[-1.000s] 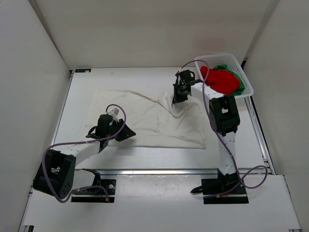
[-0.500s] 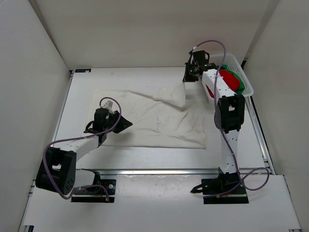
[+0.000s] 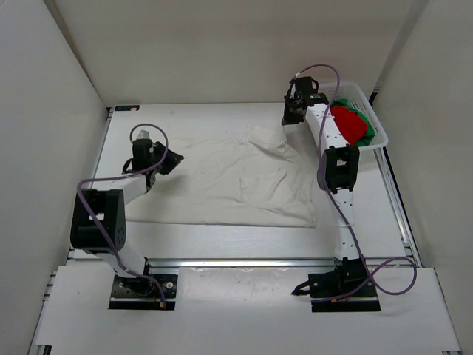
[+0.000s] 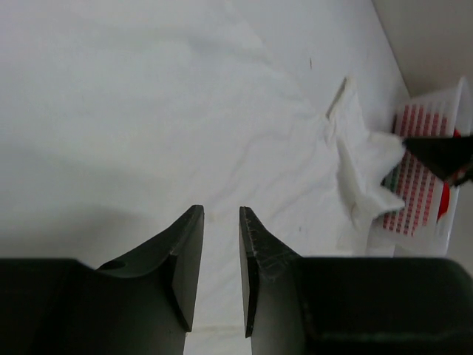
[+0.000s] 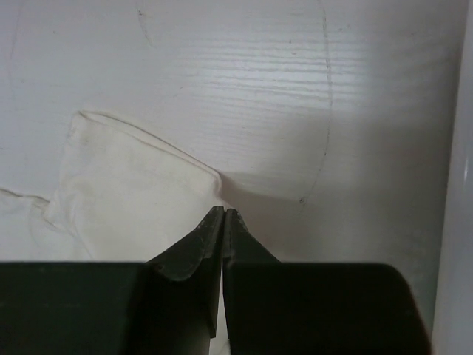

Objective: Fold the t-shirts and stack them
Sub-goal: Grap the side of the flattened tshirt furthest away from the robot with both arms

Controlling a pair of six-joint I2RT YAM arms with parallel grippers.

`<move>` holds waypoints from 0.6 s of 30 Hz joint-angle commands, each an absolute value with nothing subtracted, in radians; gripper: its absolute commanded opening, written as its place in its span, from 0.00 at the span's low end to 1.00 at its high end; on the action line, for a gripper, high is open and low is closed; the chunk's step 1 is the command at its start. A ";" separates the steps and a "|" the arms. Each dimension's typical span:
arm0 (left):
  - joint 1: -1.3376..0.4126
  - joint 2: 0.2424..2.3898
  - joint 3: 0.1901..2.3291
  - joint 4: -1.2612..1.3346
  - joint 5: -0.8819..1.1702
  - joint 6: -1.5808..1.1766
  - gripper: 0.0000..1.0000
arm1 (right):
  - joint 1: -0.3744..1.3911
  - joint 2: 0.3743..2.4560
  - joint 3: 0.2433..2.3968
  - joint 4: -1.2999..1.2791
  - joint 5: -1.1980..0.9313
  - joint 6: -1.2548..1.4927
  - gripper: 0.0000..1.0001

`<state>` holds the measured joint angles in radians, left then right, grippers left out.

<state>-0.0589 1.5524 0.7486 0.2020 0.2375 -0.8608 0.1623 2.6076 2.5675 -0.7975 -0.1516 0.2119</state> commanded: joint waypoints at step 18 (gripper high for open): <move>0.117 2.314 1.966 -0.503 -0.153 -0.488 0.45 | 0.164 2.619 2.622 -0.790 -0.288 0.161 0.00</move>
